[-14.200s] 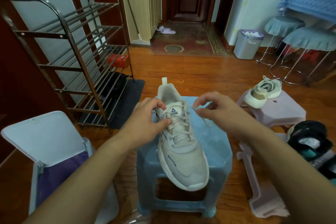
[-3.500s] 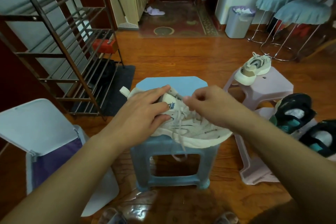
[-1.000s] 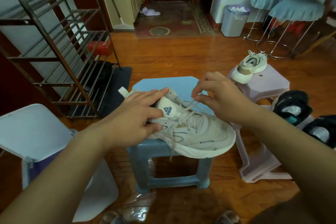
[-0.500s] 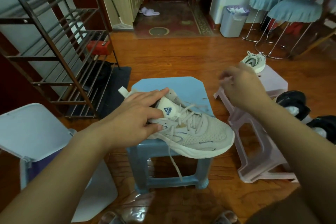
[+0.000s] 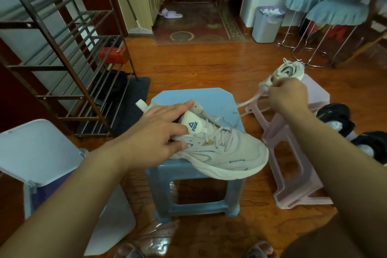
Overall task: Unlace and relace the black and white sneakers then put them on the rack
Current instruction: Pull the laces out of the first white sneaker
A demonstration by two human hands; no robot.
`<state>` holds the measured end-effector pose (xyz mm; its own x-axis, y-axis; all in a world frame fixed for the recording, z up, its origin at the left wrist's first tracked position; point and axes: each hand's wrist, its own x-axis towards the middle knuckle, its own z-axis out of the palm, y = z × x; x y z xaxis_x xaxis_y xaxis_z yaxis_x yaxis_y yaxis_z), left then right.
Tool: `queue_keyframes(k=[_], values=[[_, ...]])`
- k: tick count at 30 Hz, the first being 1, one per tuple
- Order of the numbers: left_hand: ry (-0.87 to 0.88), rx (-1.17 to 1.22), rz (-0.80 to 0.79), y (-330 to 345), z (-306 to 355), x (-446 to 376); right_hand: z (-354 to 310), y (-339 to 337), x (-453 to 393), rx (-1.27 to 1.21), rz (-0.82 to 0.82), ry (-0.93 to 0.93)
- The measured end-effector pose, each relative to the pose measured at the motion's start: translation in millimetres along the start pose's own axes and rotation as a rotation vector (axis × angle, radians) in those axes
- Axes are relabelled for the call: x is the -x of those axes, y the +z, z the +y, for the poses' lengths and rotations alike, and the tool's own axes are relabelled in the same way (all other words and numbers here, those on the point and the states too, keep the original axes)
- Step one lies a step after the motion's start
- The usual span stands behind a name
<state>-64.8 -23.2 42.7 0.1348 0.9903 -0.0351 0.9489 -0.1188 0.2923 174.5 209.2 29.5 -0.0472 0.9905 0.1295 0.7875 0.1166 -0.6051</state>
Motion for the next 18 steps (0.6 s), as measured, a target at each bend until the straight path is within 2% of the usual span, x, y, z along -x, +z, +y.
queue_keyframes(k=[2,4,6,8,10,12,14,16,18], values=[[0.011,0.008,0.005,0,-1,1,13,-2,-9,0.143,-0.042,0.046],[0.018,0.014,0.013,0,-2,1,9,2,-5,0.275,-0.12,-0.06],[0.022,0.021,0.017,0,-1,0,-10,0,11,0.227,-0.191,-0.254],[0.035,0.029,0.024,0,0,-1,-32,-8,39,0.085,-0.339,-0.515],[0.04,0.027,0.037,2,0,-2,-48,-11,75,0.106,-0.563,-0.724],[0.039,0.019,0.052,4,0,-3,-53,-5,97,0.198,-0.64,-0.828],[0.039,0.014,0.061,5,-1,-2,-55,-1,100,0.207,-0.666,-0.772],[0.04,0.019,0.062,6,-2,-2,-57,-3,101,0.107,-0.718,-0.572],[0.045,0.013,0.062,6,-1,-2,-58,0,106,0.033,-0.702,-0.386]])
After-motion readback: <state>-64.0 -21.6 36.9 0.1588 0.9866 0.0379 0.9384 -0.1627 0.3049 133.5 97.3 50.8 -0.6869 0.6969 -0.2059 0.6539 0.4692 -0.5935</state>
